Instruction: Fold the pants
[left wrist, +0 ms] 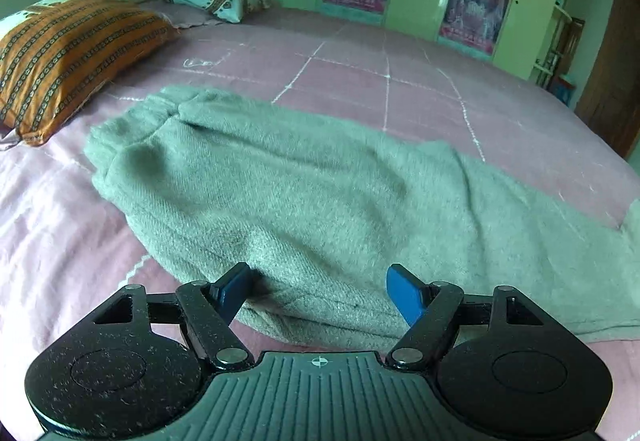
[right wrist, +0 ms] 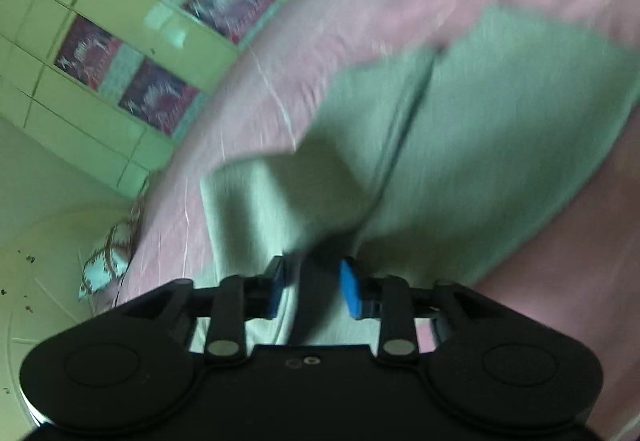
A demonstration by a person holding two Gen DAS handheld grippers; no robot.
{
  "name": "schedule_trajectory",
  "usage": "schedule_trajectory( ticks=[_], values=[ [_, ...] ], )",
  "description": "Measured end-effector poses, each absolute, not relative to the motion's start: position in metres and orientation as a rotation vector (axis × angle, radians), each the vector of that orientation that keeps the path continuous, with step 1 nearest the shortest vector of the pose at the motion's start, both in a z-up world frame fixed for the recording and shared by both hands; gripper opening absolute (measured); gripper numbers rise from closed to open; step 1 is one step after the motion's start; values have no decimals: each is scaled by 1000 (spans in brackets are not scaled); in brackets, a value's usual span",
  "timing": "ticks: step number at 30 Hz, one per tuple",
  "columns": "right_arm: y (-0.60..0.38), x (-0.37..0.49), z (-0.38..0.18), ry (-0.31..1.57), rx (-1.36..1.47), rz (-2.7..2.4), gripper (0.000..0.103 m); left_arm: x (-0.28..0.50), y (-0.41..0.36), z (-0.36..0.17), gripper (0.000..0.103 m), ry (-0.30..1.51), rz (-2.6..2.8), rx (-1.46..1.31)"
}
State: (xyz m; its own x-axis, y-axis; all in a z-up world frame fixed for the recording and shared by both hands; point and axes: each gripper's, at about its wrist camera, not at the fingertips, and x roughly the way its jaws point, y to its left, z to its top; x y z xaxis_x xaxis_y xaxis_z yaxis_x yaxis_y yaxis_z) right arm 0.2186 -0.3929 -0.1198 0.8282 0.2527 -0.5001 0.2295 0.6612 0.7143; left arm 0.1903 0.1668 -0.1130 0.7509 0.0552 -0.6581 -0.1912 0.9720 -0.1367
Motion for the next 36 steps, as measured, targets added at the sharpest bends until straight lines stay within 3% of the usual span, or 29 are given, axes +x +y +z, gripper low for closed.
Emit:
schedule_trajectory(
  ticks=[1,6,8,9,16,19,22,25,29,30,31,36],
  values=[
    [-401,225,-121,614,875,-7,37,191,164,-117,74,719,143,-188],
    [-428,264,-141,597,983,-47,31,193,158,-123,79,726,162,-166],
    [-432,276,-144,624,973,-88,14,193,158,-124,79,724,162,-170],
    [-426,279,-141,644,953,-106,0,193,157,-124,80,724,160,-164],
    [-421,210,-82,427,726,-94,1,192,159,-127,81,715,144,-160],
    [-433,214,-112,564,707,-155,19,194,156,-127,83,724,138,-147],
    [-464,212,-135,546,913,-189,19,193,157,-125,83,732,133,-147],
    [-479,215,-137,519,951,-226,26,192,158,-126,83,725,132,-157],
    [-494,220,-140,514,969,-275,24,194,155,-127,84,728,139,-148],
    [-496,210,-141,512,969,-284,17,194,155,-127,84,729,139,-148],
    [-496,210,-140,515,958,-301,1,193,155,-127,84,729,138,-149],
    [-486,176,-118,424,892,-265,0,193,157,-127,84,728,129,-153]
  ],
)
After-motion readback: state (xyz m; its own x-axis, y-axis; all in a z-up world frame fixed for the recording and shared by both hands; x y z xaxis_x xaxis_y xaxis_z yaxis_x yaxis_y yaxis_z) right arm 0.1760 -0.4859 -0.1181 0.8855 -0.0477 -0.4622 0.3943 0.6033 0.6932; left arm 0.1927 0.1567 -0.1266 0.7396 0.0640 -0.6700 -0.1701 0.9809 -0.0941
